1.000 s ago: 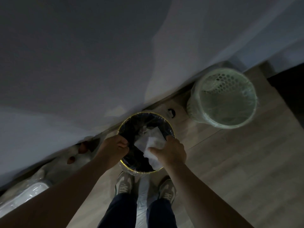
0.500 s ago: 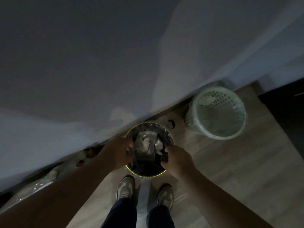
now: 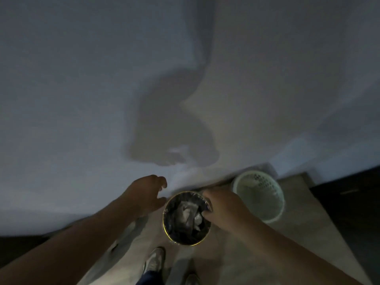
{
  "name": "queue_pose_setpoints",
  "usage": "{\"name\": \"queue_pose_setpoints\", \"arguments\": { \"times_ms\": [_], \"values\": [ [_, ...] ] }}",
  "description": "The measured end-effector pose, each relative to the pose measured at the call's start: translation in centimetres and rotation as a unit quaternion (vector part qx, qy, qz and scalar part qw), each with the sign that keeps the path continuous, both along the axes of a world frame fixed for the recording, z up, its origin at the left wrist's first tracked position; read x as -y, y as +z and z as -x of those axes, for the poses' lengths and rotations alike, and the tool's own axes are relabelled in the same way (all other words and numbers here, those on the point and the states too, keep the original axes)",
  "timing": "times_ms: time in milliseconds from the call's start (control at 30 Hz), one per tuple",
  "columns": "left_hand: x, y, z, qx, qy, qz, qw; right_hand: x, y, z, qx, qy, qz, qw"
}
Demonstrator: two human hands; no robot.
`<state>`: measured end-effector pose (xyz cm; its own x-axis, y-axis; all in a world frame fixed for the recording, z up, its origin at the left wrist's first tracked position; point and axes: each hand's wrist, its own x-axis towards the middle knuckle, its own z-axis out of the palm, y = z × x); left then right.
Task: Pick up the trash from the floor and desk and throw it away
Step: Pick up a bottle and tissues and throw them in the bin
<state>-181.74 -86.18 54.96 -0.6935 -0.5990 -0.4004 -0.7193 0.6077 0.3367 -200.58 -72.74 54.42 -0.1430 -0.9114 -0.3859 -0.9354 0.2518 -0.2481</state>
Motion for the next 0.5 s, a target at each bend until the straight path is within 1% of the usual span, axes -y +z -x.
{"name": "queue_pose_setpoints", "arguments": {
  "times_ms": [133, 267, 400, 500],
  "values": [
    [-2.9, 7.0, -2.9, -0.031, 0.072, 0.016, 0.997, 0.2, 7.7, -0.6, 0.034, 0.053, 0.017, 0.998],
    [-4.8, 14.5, -7.1, -0.042, 0.118, 0.052, 0.991, 2.2, 15.8, -3.0, 0.035, 0.141, 0.05, 0.988],
    [-5.6, 22.3, -13.1, -0.053, 0.192, 0.115, 0.973, 5.5, 24.1, -8.7, 0.005, 0.235, 0.125, 0.964],
    [-6.9, 27.7, -19.3, -0.044, 0.248, 0.163, 0.954, 7.1, 29.6, -15.2, 0.009, 0.296, 0.173, 0.939]
  ]
}}
